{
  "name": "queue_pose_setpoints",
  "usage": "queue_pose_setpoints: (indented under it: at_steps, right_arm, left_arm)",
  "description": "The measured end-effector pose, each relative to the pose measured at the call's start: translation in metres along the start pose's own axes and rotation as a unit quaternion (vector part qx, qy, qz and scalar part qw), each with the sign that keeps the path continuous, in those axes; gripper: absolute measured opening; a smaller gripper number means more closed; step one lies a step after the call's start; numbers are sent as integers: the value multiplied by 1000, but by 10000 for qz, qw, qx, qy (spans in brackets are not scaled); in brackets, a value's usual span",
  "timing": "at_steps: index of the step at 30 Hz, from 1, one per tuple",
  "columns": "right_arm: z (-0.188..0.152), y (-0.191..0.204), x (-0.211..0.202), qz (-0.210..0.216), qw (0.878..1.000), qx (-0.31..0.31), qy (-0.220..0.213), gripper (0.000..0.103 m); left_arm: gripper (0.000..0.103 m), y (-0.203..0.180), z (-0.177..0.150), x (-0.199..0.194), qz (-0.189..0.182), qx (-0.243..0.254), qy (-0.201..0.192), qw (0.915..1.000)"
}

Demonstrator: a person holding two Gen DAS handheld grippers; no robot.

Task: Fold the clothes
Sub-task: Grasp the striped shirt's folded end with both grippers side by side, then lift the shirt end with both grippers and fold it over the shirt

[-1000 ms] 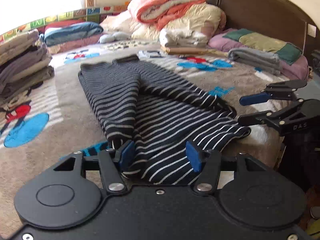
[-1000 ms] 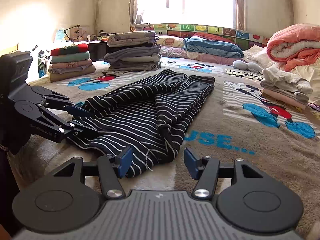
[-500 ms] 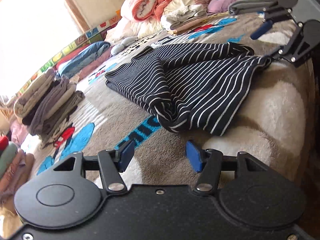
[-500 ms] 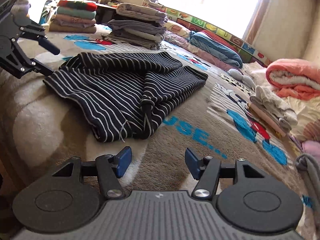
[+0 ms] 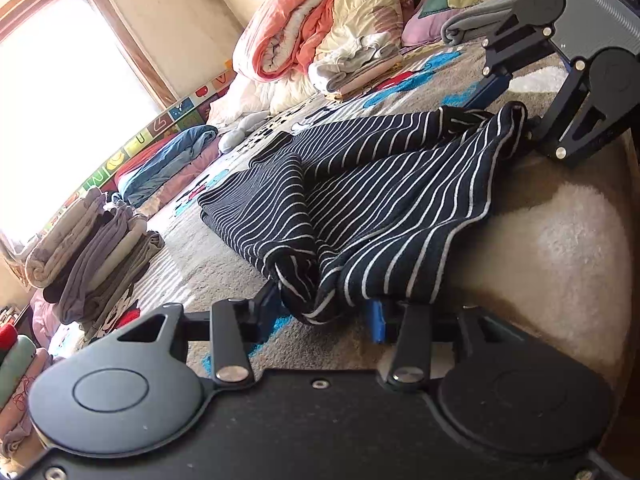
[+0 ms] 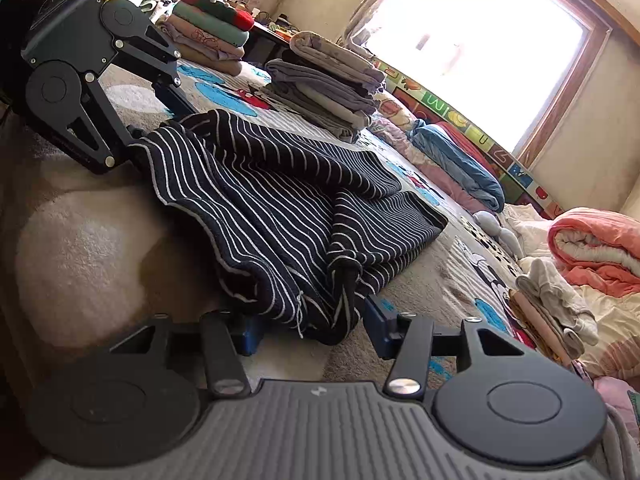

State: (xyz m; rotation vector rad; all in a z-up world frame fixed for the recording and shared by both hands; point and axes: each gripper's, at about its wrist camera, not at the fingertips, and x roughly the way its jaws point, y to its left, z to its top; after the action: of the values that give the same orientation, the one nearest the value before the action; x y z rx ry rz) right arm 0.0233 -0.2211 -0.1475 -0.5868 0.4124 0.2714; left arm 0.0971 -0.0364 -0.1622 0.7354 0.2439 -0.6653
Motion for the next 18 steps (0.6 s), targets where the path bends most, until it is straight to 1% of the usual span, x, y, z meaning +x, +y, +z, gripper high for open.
queue_pose_setpoints:
  at_steps: [1,2,3,4,6,8,11,15,18]
  right_arm:
    - [0,-1,2,57,10000,69,-15,46]
    - [0,-2,3,106,9998,138,-18,41]
    - [1,-3,5,149,9997,199,-20,37]
    - [1,-3,6,179,9995,254,-18,35]
    - [2,-6,9,267,9987,440,3,29]
    - [2,-10,10,369,9972,655,28,26]
    - [4,-14,9,481,9951,867,35,21]
    - [6,-12,-3,496,9953,835,-17,19]
    - [7,-10,-21,536,9953,802,-24,19]
  left_arm:
    - [42,0,0,1,16,-13,28,10000]
    - [41,0,1,2,17,-56,58,10000]
    - [35,0,2,3,5,-112,97,9999]
    - [32,0,3,4,-4,-165,136,9998]
    - [20,-3,6,6,42,-146,211,9997]
    - [16,-8,9,7,78,-99,276,9995]
    - [14,-11,13,3,102,-150,352,9992]
    - [14,-20,16,-11,98,207,424,9988]
    - [14,-24,18,-30,-119,334,463,9983]
